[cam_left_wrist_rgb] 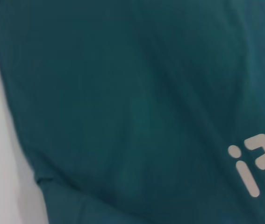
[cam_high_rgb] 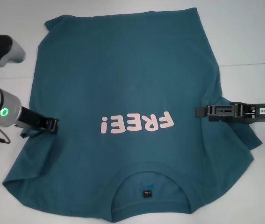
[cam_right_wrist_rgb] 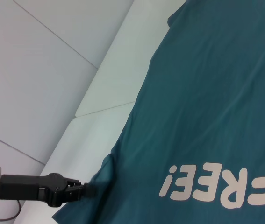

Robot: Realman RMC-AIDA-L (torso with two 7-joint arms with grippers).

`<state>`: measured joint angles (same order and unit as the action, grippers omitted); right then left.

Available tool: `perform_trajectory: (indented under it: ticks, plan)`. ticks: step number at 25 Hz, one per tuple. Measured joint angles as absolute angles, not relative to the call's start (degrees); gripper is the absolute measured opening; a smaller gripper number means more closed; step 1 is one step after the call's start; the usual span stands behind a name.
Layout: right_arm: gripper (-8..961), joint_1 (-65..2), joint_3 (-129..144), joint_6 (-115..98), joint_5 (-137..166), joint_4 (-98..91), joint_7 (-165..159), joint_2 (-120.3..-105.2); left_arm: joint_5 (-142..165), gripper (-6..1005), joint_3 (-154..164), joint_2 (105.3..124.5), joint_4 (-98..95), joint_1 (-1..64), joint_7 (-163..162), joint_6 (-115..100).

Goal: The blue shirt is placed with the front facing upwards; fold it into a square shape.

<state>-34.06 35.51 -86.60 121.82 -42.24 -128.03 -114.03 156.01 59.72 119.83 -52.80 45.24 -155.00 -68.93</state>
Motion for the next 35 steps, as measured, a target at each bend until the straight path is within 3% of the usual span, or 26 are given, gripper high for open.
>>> perform_trajectory:
  ticks: [18,23,29,35]
  plan:
    - [915,-34.01,35.51,-85.57,121.75,-41.63,-127.68,-114.05,155.48,64,59.46,121.03,-54.24,47.33,-156.70,-71.92]
    - [915,-34.01,35.47,-85.49,121.74,-41.59,-127.36,-114.08,155.86,231,57.66,122.30,-58.44,46.39,-156.78,-72.79]
    - [915,-34.07,35.44,-85.20,121.72,-40.98,-127.08,-114.01,155.64,397,46.28,118.81,-52.84,46.74,-164.56,-73.06]
    - [915,-34.17,35.31,-85.15,121.82,-40.95,-127.08,-114.00,155.85,420,41.73,117.35,-47.05,46.44,-166.36,-70.48]
